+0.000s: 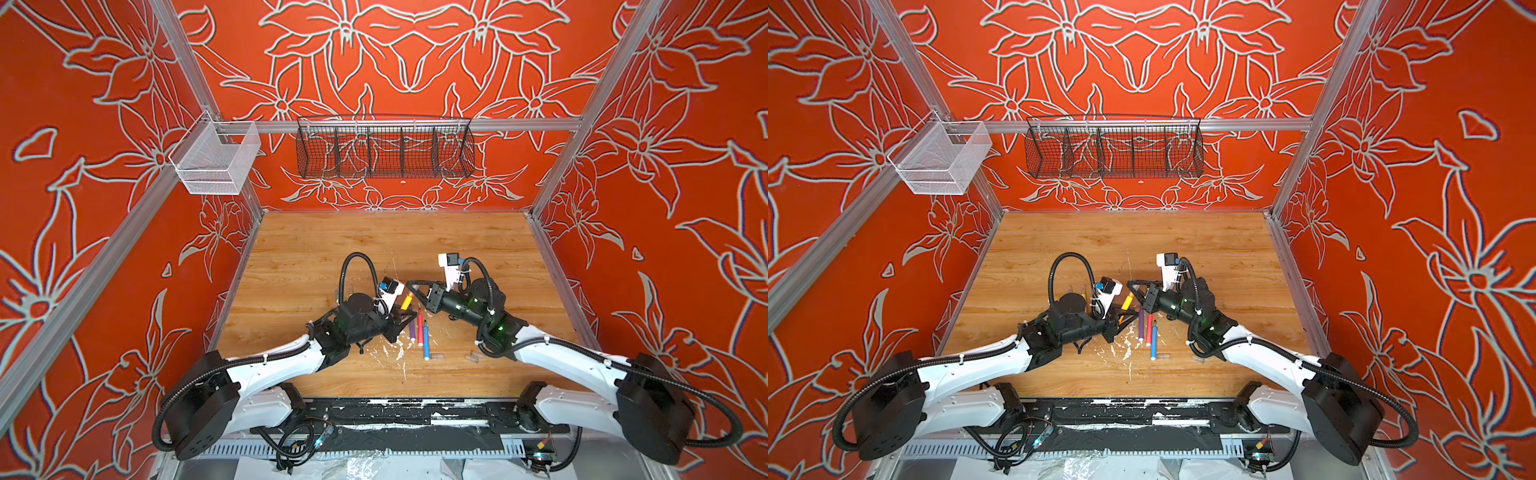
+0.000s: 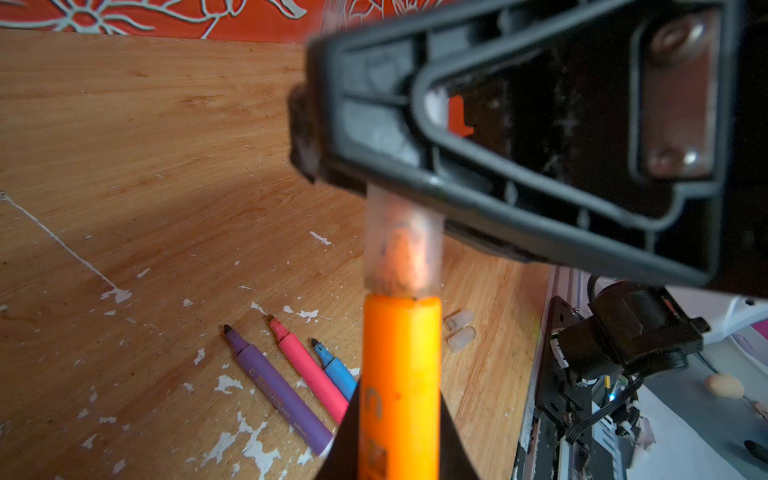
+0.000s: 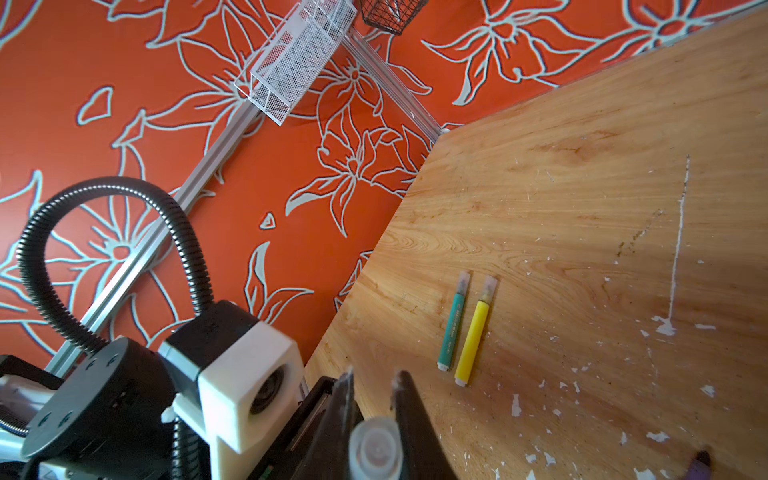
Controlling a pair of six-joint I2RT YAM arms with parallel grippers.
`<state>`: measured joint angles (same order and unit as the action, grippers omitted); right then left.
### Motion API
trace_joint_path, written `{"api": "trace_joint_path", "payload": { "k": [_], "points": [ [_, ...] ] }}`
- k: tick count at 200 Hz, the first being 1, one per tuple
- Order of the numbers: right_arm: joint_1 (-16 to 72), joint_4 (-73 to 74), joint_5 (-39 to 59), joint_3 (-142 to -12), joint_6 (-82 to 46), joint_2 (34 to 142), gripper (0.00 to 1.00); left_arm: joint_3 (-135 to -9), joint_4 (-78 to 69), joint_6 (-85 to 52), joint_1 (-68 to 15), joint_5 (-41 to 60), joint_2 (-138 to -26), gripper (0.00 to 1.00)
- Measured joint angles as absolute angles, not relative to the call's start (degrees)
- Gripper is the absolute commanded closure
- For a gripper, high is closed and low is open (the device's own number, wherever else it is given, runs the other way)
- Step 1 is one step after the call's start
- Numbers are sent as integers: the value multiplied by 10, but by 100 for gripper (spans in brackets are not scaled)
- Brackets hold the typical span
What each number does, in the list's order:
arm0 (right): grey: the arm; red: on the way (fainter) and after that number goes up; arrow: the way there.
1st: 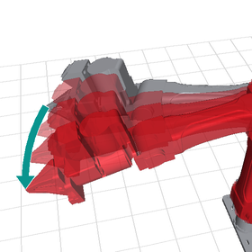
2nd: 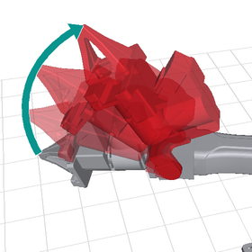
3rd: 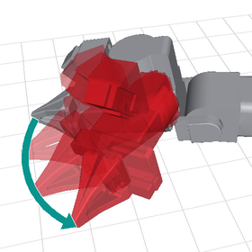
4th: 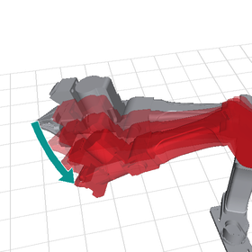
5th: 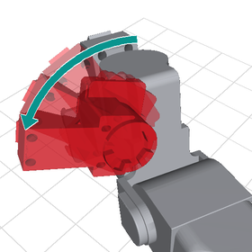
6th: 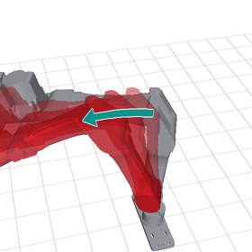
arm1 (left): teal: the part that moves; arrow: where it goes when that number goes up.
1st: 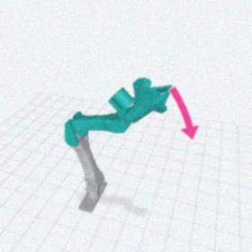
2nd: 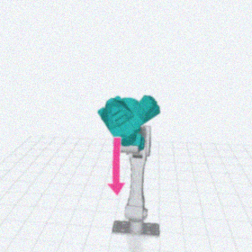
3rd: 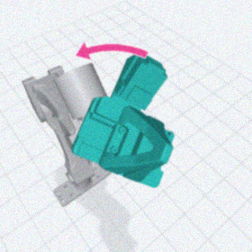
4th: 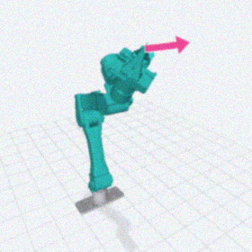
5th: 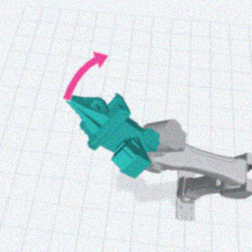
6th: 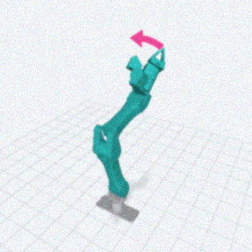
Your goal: Insert the pens into the pen caps
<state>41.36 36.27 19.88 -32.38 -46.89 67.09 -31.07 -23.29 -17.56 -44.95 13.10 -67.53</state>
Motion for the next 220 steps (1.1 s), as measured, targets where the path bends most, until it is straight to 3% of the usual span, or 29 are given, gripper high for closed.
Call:
{"api": "trace_joint_path", "payload": {
  "k": [108, 220],
  "points": [
    [417, 504, 115, -366, -450, 770, 100, -427, -150, -159, -369, 177, -725, 100],
    [424, 640, 118, -402, -494, 887, 100, -450, -105, -119, -302, 218, -731, 100]
  ]
}}
